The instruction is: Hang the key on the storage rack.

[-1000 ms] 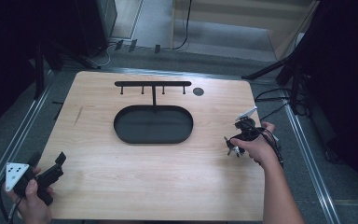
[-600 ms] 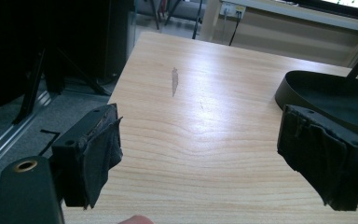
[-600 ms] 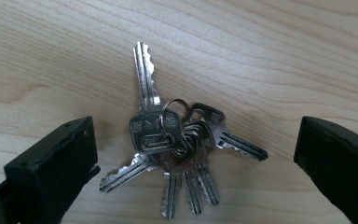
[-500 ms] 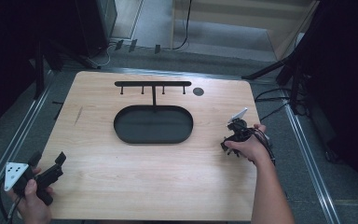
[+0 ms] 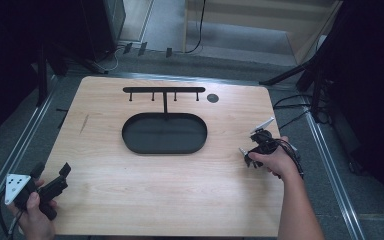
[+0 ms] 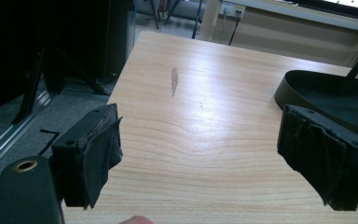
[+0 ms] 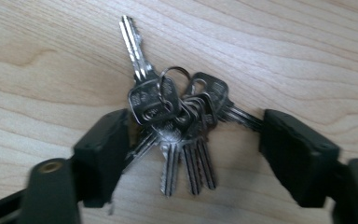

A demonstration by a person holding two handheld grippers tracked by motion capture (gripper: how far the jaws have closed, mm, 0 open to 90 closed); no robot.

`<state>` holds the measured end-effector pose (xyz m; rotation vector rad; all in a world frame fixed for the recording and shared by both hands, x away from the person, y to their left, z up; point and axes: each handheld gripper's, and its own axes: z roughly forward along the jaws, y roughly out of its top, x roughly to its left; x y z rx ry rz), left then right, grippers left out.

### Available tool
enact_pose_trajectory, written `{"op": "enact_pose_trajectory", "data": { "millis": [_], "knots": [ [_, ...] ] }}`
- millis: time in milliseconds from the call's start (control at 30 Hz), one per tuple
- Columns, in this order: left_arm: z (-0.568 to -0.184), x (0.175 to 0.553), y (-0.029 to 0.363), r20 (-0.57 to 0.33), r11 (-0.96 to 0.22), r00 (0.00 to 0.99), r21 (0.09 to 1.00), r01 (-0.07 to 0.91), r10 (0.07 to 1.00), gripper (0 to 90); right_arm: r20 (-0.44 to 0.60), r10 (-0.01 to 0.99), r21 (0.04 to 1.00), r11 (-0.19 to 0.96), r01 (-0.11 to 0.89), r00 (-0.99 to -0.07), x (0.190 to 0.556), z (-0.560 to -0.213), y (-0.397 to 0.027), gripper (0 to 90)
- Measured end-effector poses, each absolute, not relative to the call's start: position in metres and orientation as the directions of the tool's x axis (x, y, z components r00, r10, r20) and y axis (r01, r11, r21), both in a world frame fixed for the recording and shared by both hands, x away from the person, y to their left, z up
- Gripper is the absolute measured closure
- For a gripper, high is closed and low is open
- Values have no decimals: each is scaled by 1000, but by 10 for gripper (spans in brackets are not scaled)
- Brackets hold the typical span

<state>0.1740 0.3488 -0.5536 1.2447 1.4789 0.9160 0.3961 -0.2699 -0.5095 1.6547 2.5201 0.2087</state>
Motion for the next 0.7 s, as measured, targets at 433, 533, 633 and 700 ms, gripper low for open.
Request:
{"op": "enact_pose_trajectory", "data": {
  "millis": [433,533,633,700],
  "knots": [
    [-554,174,349,-201,199,-16,945,259,979,138,-18,919,191,390,901,-394,397,-504,-276,673],
    [-554,174,349,-203,200,-17,945,257,979,137,-1,914,173,401,900,-407,398,-503,-278,686],
    [-554,174,349,-204,202,-18,945,257,979,138,-3,902,168,426,889,-432,398,-503,-277,689],
    [-554,174,349,-206,203,-18,945,257,978,137,4,897,169,434,885,-441,397,-501,-277,855]
  ]
}}
